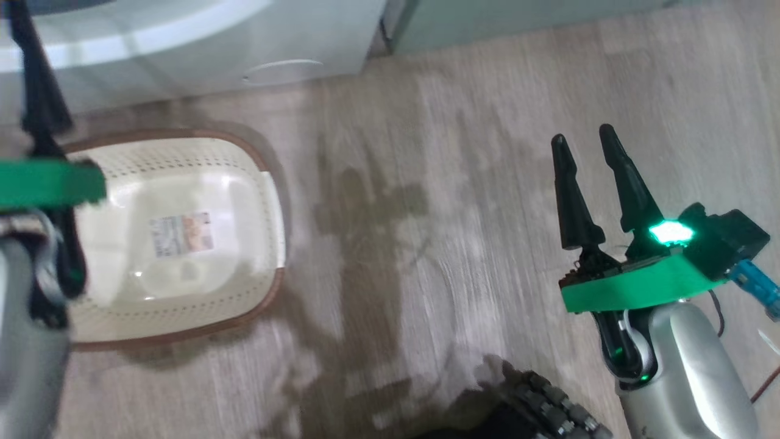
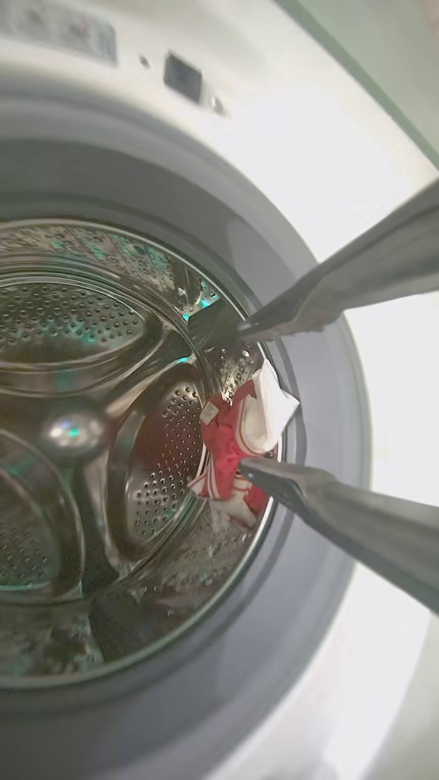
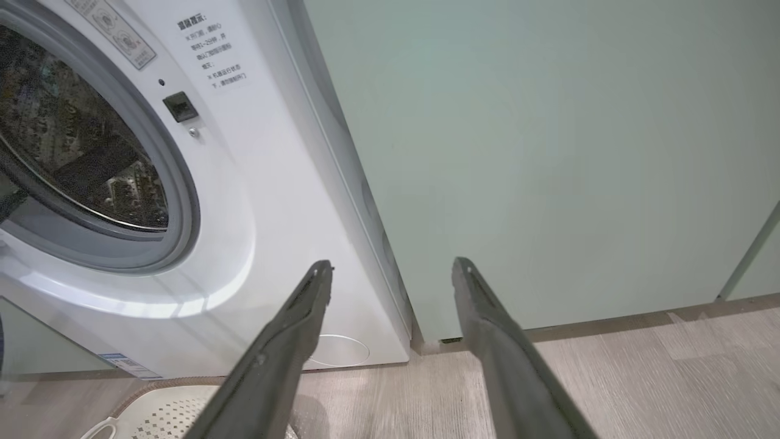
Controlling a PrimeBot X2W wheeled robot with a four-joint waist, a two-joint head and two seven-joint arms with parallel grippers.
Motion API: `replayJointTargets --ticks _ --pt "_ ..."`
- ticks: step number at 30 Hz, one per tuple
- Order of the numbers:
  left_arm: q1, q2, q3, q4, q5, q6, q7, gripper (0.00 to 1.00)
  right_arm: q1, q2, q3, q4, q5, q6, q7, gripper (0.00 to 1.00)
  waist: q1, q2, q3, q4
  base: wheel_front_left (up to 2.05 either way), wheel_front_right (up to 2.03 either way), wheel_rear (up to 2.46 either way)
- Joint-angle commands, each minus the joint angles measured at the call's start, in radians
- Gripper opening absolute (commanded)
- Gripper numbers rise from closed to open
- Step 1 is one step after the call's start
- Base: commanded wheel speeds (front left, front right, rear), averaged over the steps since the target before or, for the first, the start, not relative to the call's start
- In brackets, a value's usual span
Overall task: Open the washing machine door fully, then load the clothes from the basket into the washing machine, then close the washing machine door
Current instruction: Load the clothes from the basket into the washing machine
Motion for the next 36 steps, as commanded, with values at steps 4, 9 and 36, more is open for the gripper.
replayJointTargets --ticks 4,9,36 --pt "0.134 -0.026 0.052 -0.144 0.029 0.038 -0.012 1.0 0.023 -0.005 -0.002 -0.001 -0.036 0.0 -0.009 1.0 0.0001 -0.0001 -0.089 0.079 0.0 0.0 0.0" --pt "0.255 -0.076 0.043 -0.18 0.051 0.041 -0.013 1.0 0.026 -0.005 -0.023 0.024 -0.065 0.0 -0.001 1.0 0.0001 -0.0001 -0.143 0.115 0.0 0.0 0.0" --pt "0.318 -0.133 0.001 -0.042 0.068 -0.045 -0.013 1.0 0.034 -0.005 -0.032 0.02 -0.09 0.0 0.039 1.0 0.0001 -0.0001 -0.166 0.163 0.0 0.0 0.0"
